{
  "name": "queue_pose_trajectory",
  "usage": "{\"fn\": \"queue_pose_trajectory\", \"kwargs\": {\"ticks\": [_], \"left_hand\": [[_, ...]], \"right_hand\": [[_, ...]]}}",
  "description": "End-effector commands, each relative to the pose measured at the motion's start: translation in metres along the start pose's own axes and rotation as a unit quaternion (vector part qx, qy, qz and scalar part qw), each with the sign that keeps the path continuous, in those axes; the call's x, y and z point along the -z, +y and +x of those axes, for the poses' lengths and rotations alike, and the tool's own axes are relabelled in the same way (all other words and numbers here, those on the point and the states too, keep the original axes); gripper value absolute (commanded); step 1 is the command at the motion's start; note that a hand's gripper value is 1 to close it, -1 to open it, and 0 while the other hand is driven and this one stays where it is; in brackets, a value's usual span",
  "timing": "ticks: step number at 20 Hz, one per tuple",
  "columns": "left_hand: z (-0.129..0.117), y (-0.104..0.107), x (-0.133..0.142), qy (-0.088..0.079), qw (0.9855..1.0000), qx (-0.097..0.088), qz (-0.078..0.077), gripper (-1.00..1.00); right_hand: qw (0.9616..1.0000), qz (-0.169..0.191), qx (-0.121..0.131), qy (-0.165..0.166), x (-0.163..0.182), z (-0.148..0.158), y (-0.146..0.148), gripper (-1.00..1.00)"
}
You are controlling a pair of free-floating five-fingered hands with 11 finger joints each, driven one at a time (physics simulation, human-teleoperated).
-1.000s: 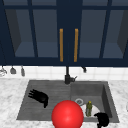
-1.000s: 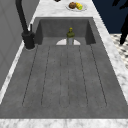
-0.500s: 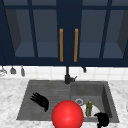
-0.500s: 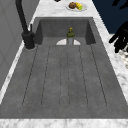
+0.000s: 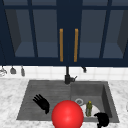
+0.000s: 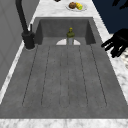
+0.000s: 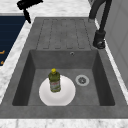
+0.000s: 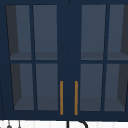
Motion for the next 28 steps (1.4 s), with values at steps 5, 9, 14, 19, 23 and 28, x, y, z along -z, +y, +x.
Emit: {"fn": "queue_pose_trajectory", "kwargs": {"ticks": [5, 9, 14, 19, 23, 28], "left_hand": [[0.002, -0.007, -0.002, -0.089, 0.9959, -0.010, 0.009, -1.00], [0.000, -0.006, -0.003, -0.119, 0.9928, -0.005, 0.015, -1.00], [-0.001, -0.006, -0.004, -0.159, 0.9872, -0.009, 0.013, -1.00], [-0.003, -0.007, -0.006, -0.197, 0.9802, -0.011, 0.014, -1.00], [-0.004, -0.009, -0.008, -0.229, 0.9733, -0.011, 0.016, -1.00], [-0.007, -0.014, -0.012, -0.266, 0.9637, -0.011, 0.017, -1.00]], "right_hand": [[1.0000, 0.000, 0.000, 0.000, 0.000, 0.000, 0.000, 0.00], [1.0000, 0.000, 0.000, 0.000, 0.000, 0.000, 0.000, 0.00], [1.0000, 0.000, 0.000, 0.000, 0.000, 0.000, 0.000, 0.00], [1.0000, 0.000, 0.000, 0.000, 0.000, 0.000, 0.000, 0.00], [1.0000, 0.000, 0.000, 0.000, 0.000, 0.000, 0.000, 0.00], [1.0000, 0.000, 0.000, 0.000, 0.000, 0.000, 0.000, 0.00]]}}
